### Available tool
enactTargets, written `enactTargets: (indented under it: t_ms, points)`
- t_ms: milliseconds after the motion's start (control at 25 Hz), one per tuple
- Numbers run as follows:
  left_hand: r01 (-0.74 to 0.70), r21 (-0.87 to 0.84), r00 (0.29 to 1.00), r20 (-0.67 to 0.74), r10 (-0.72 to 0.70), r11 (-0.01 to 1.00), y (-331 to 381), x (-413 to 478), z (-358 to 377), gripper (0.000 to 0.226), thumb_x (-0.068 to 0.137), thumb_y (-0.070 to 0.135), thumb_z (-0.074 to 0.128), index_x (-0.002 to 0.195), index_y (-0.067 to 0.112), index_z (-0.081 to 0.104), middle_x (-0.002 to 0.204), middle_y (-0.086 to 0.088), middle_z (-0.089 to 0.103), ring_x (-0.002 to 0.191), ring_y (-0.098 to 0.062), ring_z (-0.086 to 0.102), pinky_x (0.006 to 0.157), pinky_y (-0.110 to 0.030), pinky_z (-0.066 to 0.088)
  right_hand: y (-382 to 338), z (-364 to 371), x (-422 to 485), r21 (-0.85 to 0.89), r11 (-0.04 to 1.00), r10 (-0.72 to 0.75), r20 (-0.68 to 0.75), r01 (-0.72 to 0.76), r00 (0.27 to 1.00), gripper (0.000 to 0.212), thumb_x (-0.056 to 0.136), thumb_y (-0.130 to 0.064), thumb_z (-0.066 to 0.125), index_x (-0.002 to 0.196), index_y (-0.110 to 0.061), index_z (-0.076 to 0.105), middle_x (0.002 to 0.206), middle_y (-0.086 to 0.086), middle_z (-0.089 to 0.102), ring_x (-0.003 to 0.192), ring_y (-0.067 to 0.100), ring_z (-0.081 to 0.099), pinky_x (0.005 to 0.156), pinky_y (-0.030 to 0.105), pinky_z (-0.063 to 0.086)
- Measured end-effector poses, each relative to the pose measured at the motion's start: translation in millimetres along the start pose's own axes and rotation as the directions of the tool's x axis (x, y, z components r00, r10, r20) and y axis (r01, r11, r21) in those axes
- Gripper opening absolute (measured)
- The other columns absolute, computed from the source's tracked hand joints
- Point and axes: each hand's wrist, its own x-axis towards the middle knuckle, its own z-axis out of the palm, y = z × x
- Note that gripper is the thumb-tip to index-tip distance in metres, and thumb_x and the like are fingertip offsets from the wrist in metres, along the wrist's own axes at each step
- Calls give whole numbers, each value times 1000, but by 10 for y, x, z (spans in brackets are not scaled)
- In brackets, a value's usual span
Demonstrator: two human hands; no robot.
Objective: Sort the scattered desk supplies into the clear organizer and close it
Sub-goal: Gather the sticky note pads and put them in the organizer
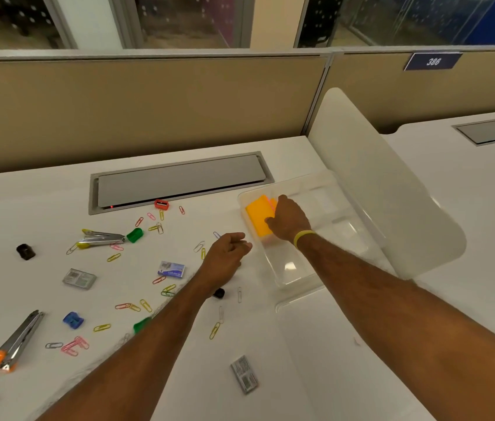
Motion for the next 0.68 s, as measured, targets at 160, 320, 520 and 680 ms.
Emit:
enactTargets:
  t_ms: [160,320,520,680]
  points:
    - [0,15,999,39,-1,1000,29,22,97,43,95,26,57,135,13,48,132,-7,57,118,-20,56,98,-35,49,-33,70,-56,-207,968,-172,-128,143,977,34,89,-13,57,122,-6,52,123,13,53,113,29,52,92,38,47]
    - [4,6,998,59,-4,1000,22,35,145,40,94,25,59,132,15,49,132,-7,57,115,-18,56,96,-33,49,-47,131,-49,-196,962,-180,65,190,981,34,95,-18,47,127,-5,49,126,17,56,114,33,54,96,42,46]
    - [7,1,996,93,-7,1000,-7,67,180,42,94,27,59,133,17,48,134,-6,56,117,-19,56,98,-35,49,-26,171,36,-262,955,-86,200,138,976,30,98,-24,44,117,-4,57,120,16,62,108,32,59,94,40,48]
    - [0,26,995,97,-2,1000,-23,89,219,44,94,30,59,134,17,48,133,-6,57,116,-18,57,99,-37,50,-81,224,69,-374,915,-60,244,151,968,32,96,-24,43,118,-5,57,126,16,59,112,32,58,95,41,47]
